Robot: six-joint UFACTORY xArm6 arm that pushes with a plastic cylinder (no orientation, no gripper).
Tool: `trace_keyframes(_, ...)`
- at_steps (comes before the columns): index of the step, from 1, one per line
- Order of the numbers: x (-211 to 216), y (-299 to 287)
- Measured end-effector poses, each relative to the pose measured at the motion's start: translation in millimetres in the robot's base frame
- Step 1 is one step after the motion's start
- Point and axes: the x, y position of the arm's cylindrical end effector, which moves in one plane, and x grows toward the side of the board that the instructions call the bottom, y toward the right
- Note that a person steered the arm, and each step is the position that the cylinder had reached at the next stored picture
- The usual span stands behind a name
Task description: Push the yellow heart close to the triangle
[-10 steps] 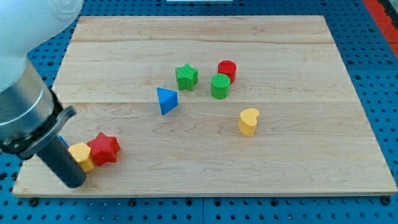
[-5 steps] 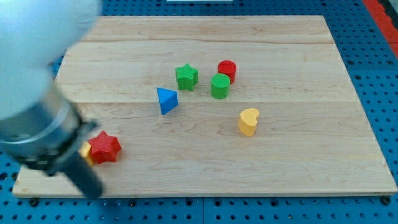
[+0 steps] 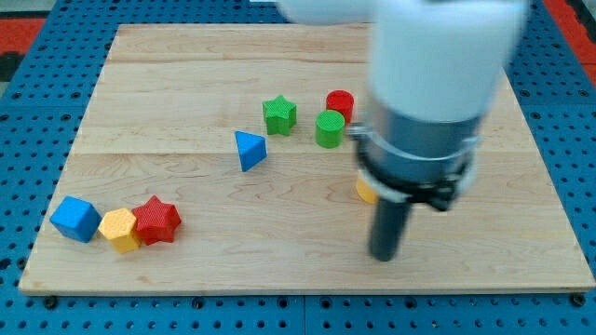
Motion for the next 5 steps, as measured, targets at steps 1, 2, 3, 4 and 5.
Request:
trace_keyframes(1,-41,29)
trace_keyframes(2,-81,-5)
trace_keyframes(3,-84,-104)
trace_keyframes(4,-84,-155)
trace_keyframes(5,-85,-113)
